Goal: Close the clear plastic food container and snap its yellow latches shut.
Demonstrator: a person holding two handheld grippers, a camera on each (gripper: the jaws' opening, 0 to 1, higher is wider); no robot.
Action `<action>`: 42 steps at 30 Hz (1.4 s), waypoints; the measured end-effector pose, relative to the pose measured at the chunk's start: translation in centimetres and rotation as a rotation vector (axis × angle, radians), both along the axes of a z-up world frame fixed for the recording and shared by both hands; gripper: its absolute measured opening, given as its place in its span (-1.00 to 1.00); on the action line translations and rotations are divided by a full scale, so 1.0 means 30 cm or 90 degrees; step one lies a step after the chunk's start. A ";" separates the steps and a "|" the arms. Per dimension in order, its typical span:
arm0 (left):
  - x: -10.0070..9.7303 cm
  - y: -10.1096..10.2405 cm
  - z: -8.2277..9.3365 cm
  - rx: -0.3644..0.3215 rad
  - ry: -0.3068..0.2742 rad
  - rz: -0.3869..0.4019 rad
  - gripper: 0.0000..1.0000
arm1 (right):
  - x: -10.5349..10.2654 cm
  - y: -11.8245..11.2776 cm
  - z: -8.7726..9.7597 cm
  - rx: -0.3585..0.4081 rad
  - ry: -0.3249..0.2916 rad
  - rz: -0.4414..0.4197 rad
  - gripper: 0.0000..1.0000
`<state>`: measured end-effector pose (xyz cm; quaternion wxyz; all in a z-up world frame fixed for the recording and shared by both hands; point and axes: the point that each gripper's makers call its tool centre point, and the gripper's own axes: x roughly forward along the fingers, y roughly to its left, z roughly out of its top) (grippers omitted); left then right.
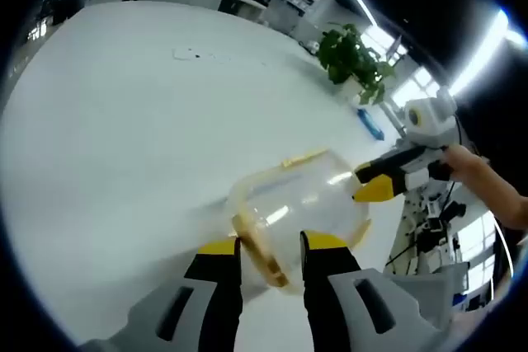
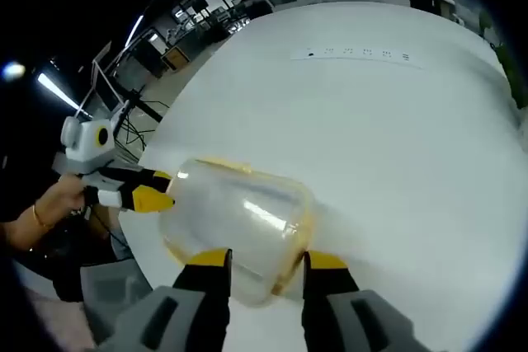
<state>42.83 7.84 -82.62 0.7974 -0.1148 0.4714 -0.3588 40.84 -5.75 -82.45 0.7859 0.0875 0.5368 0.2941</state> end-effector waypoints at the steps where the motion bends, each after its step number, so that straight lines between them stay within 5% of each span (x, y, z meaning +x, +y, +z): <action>1: 0.001 0.005 0.005 0.005 -0.011 -0.009 -0.49 | -0.006 0.004 0.001 0.002 0.002 0.001 -0.39; 6: 0.005 0.021 0.012 0.040 -0.051 -0.048 -0.36 | -0.025 0.011 0.003 0.016 -0.017 0.025 -0.39; 9: 0.004 0.031 0.007 0.061 -0.066 -0.055 -0.02 | 0.003 -0.013 0.022 -0.021 -0.077 0.056 -0.47; 11: 0.005 0.029 0.029 0.061 -0.083 -0.053 -0.04 | 0.024 -0.027 0.046 -0.046 -0.111 0.067 -0.47; 15: 0.043 0.035 0.081 0.095 -0.172 -0.059 -0.02 | 0.052 -0.007 0.094 -0.053 -0.161 0.097 -0.51; 19: 0.052 -0.003 0.132 0.121 -0.281 -0.123 -0.06 | 0.063 0.059 0.125 -0.033 -0.198 0.147 -0.56; 22: 0.024 -0.050 0.143 0.108 -0.292 -0.160 -0.09 | 0.061 0.103 0.122 -0.044 -0.218 0.201 -0.56; 25: -0.001 -0.087 0.138 0.103 -0.293 -0.191 -0.07 | 0.038 0.159 0.111 -0.033 -0.213 0.257 -0.56; 34: -0.055 -0.129 0.092 0.140 -0.316 -0.264 -0.10 | 0.108 0.241 0.108 -0.035 -0.236 0.297 -0.51; 42: -0.144 -0.189 0.090 0.150 -0.396 -0.385 0.09 | 0.155 0.250 0.072 -0.053 -0.202 0.385 -0.36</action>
